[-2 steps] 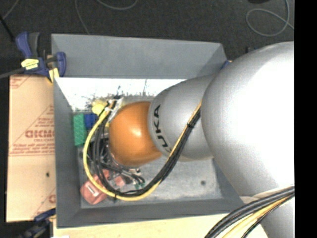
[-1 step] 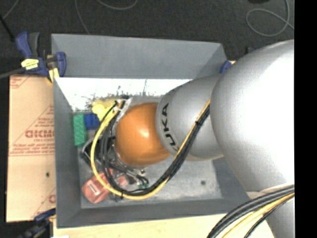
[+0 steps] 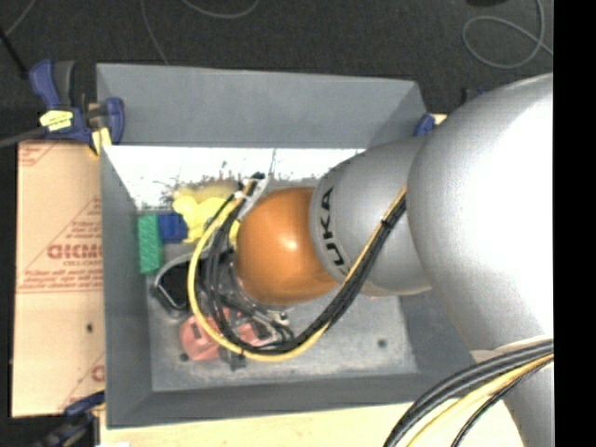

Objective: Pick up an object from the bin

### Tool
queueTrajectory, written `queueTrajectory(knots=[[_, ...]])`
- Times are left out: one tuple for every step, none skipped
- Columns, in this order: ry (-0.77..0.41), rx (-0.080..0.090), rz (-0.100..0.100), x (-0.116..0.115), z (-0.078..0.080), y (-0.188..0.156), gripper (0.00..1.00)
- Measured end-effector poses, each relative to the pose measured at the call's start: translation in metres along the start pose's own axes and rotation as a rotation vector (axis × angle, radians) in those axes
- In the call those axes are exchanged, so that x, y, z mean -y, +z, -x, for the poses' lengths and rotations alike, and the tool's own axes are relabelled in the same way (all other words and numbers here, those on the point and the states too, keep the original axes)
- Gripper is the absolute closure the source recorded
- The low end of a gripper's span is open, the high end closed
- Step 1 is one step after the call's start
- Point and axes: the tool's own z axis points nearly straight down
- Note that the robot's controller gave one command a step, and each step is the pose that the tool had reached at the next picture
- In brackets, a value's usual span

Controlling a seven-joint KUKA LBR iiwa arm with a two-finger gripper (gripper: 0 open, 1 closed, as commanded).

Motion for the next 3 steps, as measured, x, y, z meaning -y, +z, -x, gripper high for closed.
queueTrajectory(knots=[[0.001, 0.000, 0.000, 0.000, 0.000, 0.000, 1.00], [0.026, 0.007, 0.006, 0.034, -0.009, -0.005, 0.00], [0.066, 0.003, -0.004, 0.073, -0.019, -0.007, 0.00]])
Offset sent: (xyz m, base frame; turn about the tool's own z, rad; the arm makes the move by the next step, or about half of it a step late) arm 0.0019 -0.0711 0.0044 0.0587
